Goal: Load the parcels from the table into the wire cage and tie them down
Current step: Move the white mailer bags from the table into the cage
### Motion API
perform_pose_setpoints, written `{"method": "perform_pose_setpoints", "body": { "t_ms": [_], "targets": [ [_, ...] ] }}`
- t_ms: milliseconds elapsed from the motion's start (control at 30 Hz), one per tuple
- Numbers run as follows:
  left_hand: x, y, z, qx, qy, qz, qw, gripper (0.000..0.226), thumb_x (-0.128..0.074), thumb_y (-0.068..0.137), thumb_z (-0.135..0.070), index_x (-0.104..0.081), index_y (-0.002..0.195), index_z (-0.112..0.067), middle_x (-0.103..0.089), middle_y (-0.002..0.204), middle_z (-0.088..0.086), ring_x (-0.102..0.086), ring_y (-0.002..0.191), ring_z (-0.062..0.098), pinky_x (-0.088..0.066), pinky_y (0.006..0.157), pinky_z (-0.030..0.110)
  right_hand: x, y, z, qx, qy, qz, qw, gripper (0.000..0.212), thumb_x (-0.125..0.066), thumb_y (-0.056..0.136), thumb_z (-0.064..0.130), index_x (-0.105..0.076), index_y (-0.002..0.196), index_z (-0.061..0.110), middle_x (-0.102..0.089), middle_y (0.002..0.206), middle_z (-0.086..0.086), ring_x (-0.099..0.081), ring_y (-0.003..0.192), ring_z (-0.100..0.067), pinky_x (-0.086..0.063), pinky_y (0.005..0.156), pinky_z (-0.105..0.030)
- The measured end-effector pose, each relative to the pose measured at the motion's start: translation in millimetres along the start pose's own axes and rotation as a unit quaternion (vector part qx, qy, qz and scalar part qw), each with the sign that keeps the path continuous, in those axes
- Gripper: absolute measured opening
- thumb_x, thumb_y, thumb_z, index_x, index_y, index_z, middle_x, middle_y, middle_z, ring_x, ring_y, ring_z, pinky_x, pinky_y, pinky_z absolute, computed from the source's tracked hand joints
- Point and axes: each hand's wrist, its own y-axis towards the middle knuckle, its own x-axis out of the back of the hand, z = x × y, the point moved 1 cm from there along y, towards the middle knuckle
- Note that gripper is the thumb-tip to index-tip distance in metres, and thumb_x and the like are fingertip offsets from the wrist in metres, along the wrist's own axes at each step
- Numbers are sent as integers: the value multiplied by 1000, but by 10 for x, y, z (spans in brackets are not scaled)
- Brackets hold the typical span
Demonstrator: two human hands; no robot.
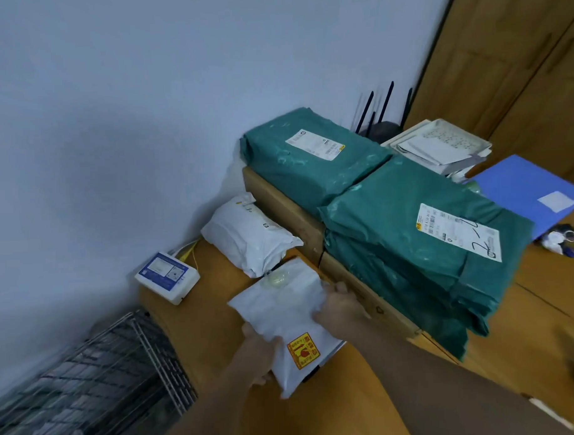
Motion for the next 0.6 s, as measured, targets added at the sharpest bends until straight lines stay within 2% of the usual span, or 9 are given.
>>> {"method": "perform_pose_setpoints", "body": {
  "t_ms": [67,100,133,200,333,400,433,533,600],
  "targets": [
    [154,-172,2,-29,8,26,999,42,-59,93,-51,-50,117,-17,-69,88,6,-71,72,24,-62,65,37,126,-182,118,4,-8,3,1000,70,-56,93,45,-30,150,12,-29,148,-13,-38,135,-37,-44,104,-42],
    [244,-285,-8,-46,12,41,998,35,-59,91,-53,-55,101,-20,-69,80,4,-69,66,21,-60,64,36,190,-283,185,5,-13,6,1000,70,-54,94,45,-31,150,9,-27,150,-14,-37,137,-37,-44,104,-42],
    [349,-413,-34,-60,17,50,997,33,-60,91,-53,-50,91,-21,-68,76,3,-68,62,20,-59,64,35,259,-386,261,5,-18,5,1000,70,-53,95,44,-32,150,7,-26,151,-15,-37,137,-38,-44,105,-42],
    [591,-672,-89,-81,37,48,995,40,-60,92,-51,-32,99,-24,-69,85,5,-72,67,22,-61,65,35,411,-600,420,5,-26,-7,1000,68,-51,95,44,-36,147,4,-31,147,-15,-41,133,-36,-45,103,-41],
    [1112,-1184,-218,-148,61,19,987,63,-64,92,-49,-34,138,-17,-73,99,12,-73,72,25,-61,76,42,789,-1054,772,17,-21,-34,999,60,-50,91,45,-45,137,6,-38,142,-13,-50,124,-31,-48,94,-38],
    [1383,-1488,-316,-190,87,-13,978,82,-65,93,-47,-16,151,-17,-72,107,12,-74,75,25,-62,71,41,1007,-1307,975,19,-19,-53,998,59,-48,91,46,-44,136,8,-34,145,-14,-55,116,-30,-49,92,-39],
    [1521,-1640,-364,-206,106,-31,972,84,-64,94,-47,-10,152,-19,-71,110,11,-75,76,25,-63,70,39,1110,-1430,1081,23,-16,-66,997,60,-48,91,47,-44,137,9,-32,146,-14,-56,114,-30,-50,92,-39],
    [1967,-2098,-502,-254,120,-69,957,71,-65,95,-44,-20,144,-18,-68,113,13,-76,82,31,-64,76,47,1422,-1809,1444,42,-11,-111,993,64,-48,92,49,-41,140,8,-32,145,-15,-54,116,-30,-48,96,-39],
    [2249,-2384,-552,-278,123,-88,949,68,-65,95,-42,-21,142,-19,-67,109,14,-75,80,30,-64,73,45,1599,-2052,1684,56,-11,-137,989,66,-46,92,50,-40,142,8,-34,144,-16,-52,117,-32,-48,99,-42]
  ]
}}
